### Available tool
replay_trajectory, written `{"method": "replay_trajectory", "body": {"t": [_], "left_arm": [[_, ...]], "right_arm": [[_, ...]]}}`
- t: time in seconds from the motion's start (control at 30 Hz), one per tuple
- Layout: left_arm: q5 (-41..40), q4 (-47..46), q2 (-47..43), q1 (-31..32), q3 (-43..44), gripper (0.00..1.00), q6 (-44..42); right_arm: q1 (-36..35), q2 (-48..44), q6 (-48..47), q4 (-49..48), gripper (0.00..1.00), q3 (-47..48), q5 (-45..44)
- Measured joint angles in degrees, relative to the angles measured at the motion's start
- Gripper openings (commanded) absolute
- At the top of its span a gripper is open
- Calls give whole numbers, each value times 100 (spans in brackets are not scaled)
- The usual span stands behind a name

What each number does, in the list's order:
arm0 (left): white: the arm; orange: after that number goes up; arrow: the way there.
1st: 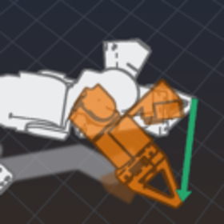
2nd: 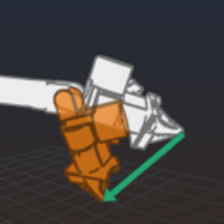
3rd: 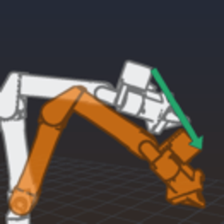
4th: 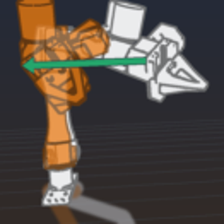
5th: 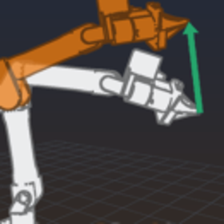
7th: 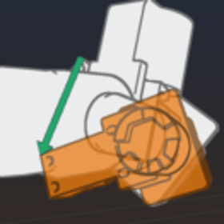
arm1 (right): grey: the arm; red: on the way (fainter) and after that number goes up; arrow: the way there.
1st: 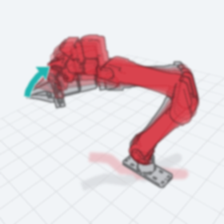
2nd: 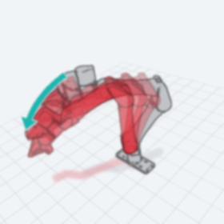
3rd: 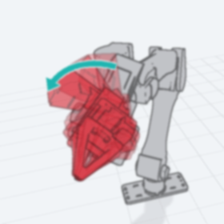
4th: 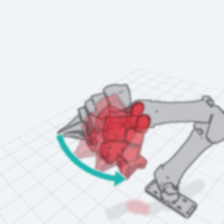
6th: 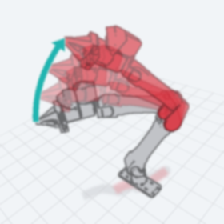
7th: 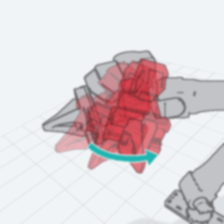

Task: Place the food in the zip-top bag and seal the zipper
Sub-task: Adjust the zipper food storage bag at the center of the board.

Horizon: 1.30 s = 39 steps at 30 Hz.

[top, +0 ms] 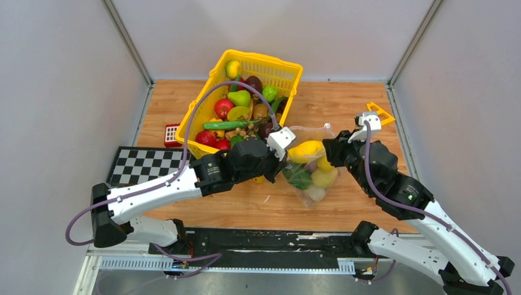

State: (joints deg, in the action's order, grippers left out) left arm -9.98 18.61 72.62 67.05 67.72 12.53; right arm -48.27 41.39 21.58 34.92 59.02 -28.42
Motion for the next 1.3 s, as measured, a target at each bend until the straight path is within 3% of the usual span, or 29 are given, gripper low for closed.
{"method": "replay_trajectory", "body": {"t": [0.07, 0.13, 0.43, 0.67, 0.8, 0.9, 1.03, 1.3], "left_arm": [[61, 127, -61, 0, 55, 0, -219], [203, 358, -146, -13, 146, 0, -461], [643, 1086, -470, -197, 297, 0, -1185], [621, 1355, -767, -229, 297, 0, -1309], [424, 1384, -949, -232, 278, 0, -1290], [199, 1386, -1123, -269, 151, 0, -1287], [44, 1491, -1241, -426, 48, 0, -1290], [-297, 1694, -1241, -603, 44, 0, -1287]], "right_arm": [[9, -35, -107, -17, 44, 20, 15], [9, -179, -356, -92, 54, 20, 61], [9, -575, -1502, -372, 60, 422, 63], [457, -48, -1904, -415, 51, 448, 87], [1453, 431, -1655, -321, 48, 428, 1285], [1814, 490, -1403, -326, 43, 116, 2238], [1884, 601, -1069, -409, 38, -291, 3480], [1886, 286, -625, -944, 30, -1314, 4345]]}}
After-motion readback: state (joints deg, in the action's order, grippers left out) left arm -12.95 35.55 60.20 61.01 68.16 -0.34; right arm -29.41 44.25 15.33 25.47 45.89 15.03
